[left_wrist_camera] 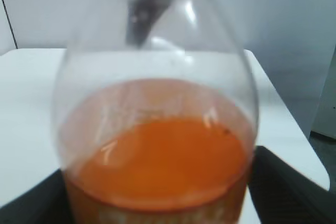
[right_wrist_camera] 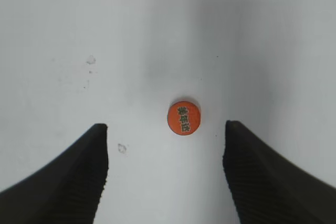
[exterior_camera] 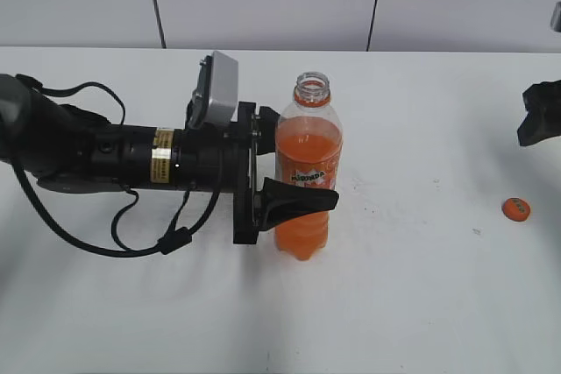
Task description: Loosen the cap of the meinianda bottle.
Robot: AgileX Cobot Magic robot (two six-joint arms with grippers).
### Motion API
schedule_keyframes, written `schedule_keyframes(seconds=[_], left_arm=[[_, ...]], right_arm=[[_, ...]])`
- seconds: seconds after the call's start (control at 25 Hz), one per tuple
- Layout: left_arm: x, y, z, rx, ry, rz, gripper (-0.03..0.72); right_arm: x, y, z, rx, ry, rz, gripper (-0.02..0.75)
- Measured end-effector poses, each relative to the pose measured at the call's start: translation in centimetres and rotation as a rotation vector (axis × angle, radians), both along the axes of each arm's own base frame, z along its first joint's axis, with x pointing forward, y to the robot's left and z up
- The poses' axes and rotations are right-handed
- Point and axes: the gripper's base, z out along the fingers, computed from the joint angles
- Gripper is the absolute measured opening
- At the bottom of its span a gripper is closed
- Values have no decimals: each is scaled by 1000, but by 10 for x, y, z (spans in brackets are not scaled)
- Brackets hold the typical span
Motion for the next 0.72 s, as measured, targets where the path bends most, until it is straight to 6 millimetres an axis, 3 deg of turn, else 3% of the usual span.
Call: schedule_keyframes(seconds=[0.28,0.72], left_arm=[[-3,2,36,-60,-69,28,531],[-13,9,107,-168,-235,53,531]], right_arm=[[-12,1,37,5,-113,-5,512],[-31,2,75,2,-231,-4,512]])
